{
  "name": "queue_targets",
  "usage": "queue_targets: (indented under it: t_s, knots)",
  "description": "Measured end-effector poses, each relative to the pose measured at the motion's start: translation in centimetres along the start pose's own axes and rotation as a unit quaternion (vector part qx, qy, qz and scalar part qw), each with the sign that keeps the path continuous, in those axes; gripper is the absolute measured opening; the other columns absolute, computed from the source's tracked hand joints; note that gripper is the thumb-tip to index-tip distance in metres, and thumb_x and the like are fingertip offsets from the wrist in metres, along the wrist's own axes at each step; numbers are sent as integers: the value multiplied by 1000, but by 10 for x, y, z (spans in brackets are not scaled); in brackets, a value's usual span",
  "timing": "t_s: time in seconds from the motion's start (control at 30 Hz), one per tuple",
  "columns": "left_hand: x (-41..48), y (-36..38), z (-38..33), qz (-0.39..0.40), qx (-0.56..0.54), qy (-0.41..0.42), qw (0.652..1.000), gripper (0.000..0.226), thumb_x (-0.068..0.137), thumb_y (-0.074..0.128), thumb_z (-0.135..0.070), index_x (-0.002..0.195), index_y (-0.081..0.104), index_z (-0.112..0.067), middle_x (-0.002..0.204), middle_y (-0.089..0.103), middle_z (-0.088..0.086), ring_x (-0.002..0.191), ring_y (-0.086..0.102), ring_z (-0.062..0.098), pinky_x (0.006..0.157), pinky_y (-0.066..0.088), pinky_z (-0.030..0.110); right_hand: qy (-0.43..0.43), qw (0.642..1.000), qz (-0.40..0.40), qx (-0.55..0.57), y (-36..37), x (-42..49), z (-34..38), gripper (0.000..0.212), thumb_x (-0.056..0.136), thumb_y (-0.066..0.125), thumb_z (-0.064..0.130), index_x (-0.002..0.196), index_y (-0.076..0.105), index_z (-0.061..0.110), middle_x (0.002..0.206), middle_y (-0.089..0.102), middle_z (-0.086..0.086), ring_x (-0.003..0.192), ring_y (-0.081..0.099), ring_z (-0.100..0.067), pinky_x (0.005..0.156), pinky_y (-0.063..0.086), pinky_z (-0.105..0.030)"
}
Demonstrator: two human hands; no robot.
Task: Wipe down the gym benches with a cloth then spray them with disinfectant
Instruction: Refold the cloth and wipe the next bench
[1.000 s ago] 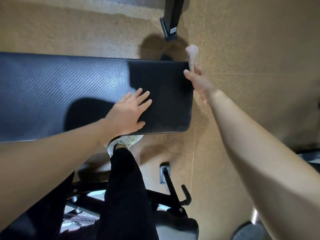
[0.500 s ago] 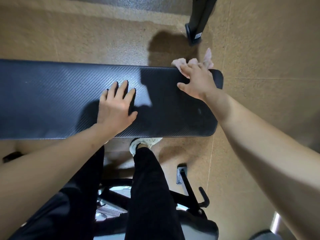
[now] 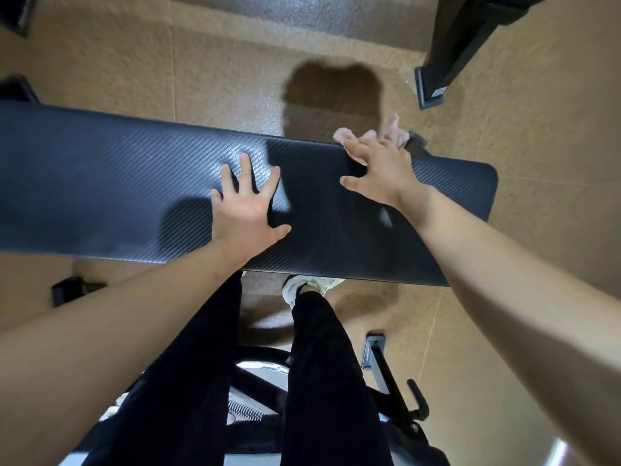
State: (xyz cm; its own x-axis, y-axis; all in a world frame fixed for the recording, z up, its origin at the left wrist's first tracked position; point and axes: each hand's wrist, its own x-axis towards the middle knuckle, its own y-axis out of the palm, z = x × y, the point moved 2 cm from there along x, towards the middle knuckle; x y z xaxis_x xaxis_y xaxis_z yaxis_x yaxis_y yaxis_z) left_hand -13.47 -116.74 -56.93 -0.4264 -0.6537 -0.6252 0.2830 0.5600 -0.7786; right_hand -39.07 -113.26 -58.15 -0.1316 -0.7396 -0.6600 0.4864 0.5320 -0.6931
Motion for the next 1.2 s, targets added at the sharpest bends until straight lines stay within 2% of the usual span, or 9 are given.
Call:
queue_targets:
  t_s: [0.17,0.3,0.4,0.53,0.63,0.77,0.93,1.07,1.2]
  knots:
    - [3,-19,36,20,-48,51,997,96,85,58,-76,162,22,-33,173,9,3,153,18,31,112,42,52,-31,999,6,8,7,17,40,74,90,57,52,157,28,41,157,44,3,153,7,-45,118,-4,-68]
    - [2,-28,82,-4,-67,65,996,88,89,59,-68,162,30,-27,169,26,3,149,29,25,113,38,49,-54,998,14,20,15,30,79,80,84,50,63,157,25,42,150,50,2,151,19,-40,116,18,-69]
    - [-2,-30,118,-41,-63,34,997,86,88,61,-67,159,37,-23,167,30,6,146,33,29,111,38,50,-56,998,17,23,19,37,109,82,88,59,57,157,15,47,156,40,8,155,-2,-39,108,32,-71]
    - [-7,-31,171,-78,-64,-35,994,91,84,64,-69,156,40,-19,167,30,10,147,33,37,109,40,56,-78,996,34,30,23,46,146,90,87,65,56,159,11,47,160,32,16,156,-9,-36,116,24,-68]
    - [-14,-23,206,-96,-60,-86,990,101,77,70,-72,155,41,-15,165,31,19,145,36,49,108,39,62,-88,995,52,16,23,51,174,92,87,67,56,159,10,47,162,27,16,154,5,-30,118,23,-63]
    - [-16,-14,242,-4,-86,-170,982,116,73,66,-82,163,21,-25,170,9,20,152,16,52,115,29,68,-109,991,72,-5,27,65,205,97,84,65,62,158,3,50,163,25,16,152,17,-30,112,27,-62]
    - [-13,-4,252,24,-113,-163,980,118,73,71,-78,163,12,-29,170,1,19,152,9,54,116,33,64,-136,987,85,-32,29,82,241,104,82,68,61,159,0,44,161,27,8,152,15,-37,112,28,-64]
    - [-12,-2,257,22,-115,-166,979,117,73,69,-79,163,9,-35,171,-4,13,153,8,48,117,34,60,-182,978,88,-59,34,91,264,113,79,68,66,160,-6,38,167,12,6,153,13,-32,113,29,-62]
    - [-15,3,257,9,-99,-165,981,116,73,68,-79,162,6,-38,172,-4,10,154,8,46,116,35,58,-222,966,102,-81,36,103,277,116,76,71,67,162,4,29,169,1,14,151,12,-29,111,34,-56]
